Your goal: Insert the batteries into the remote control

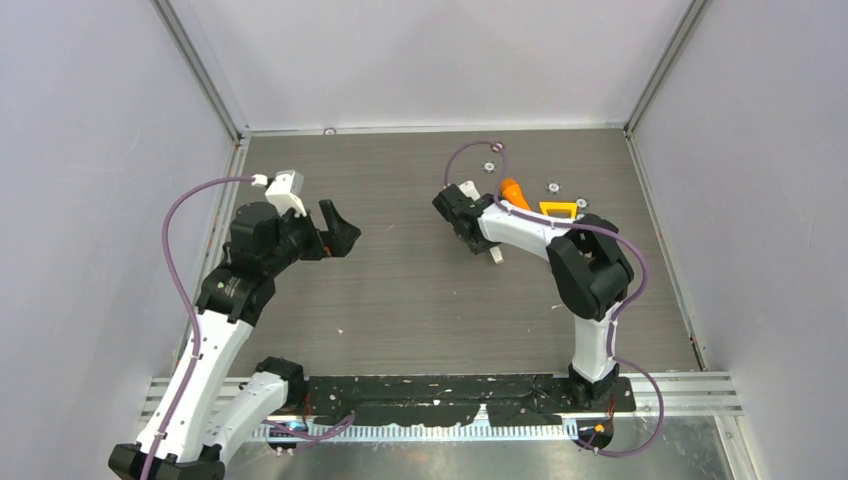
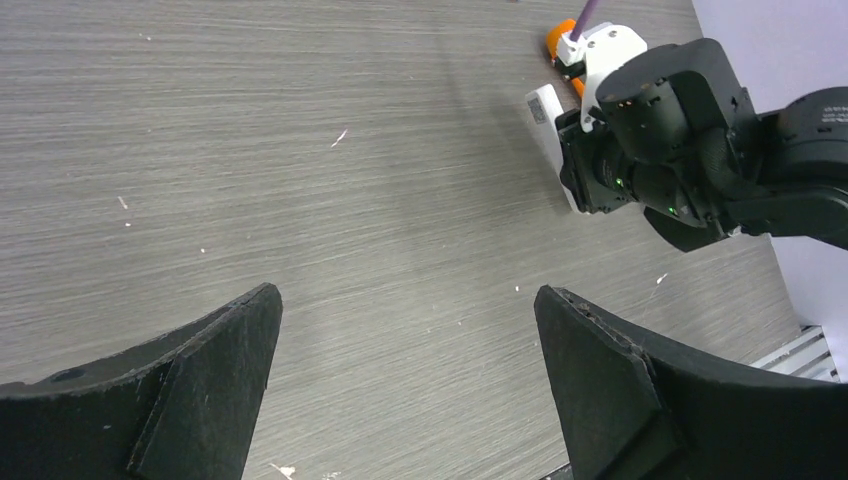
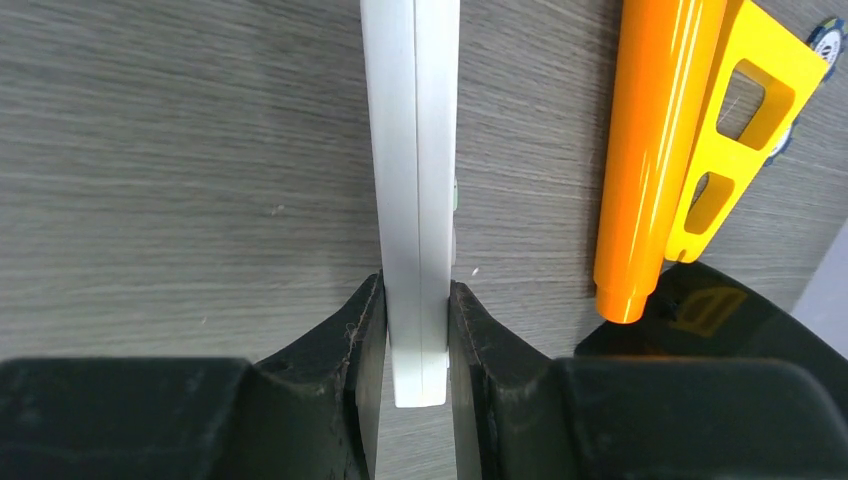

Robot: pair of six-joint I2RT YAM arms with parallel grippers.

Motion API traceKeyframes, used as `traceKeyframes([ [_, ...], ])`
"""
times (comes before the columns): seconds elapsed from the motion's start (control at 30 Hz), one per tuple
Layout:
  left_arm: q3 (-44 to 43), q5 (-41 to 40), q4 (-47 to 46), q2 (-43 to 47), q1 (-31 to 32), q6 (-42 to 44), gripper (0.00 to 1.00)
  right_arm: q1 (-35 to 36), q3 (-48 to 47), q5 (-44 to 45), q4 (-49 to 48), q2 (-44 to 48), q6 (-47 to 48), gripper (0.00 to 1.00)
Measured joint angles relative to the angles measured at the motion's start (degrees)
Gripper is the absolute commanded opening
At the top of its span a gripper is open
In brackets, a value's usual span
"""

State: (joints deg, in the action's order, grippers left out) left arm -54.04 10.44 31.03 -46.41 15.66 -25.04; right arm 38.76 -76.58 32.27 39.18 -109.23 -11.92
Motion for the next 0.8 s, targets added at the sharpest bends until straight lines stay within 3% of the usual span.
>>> traceKeyframes([
  [0.17,0.50,-0.24,0.70,0.39,0.00,0.26,1.00,0.07,-3.37,2.56,0.90,-4.24,-0.07,0.09],
  [0.43,0.50,-0.35,1.57,-0.26,0.00,0.70,1.00,0.37,-4.59,2.89,1.68,-5.81,-0.61,0.24],
  [0.63,0.48,0.02,3.61,-1.84,0.00,1.16,1.00,0.44,-4.50,-1.90,1.20,-5.77,-2.21,0.56],
  [0.8,-3.15,0.17,8.55,-4.55,0.00,2.03,1.00,0.50,-4.42,-8.83,0.61,-4.79,-3.65,0.67],
])
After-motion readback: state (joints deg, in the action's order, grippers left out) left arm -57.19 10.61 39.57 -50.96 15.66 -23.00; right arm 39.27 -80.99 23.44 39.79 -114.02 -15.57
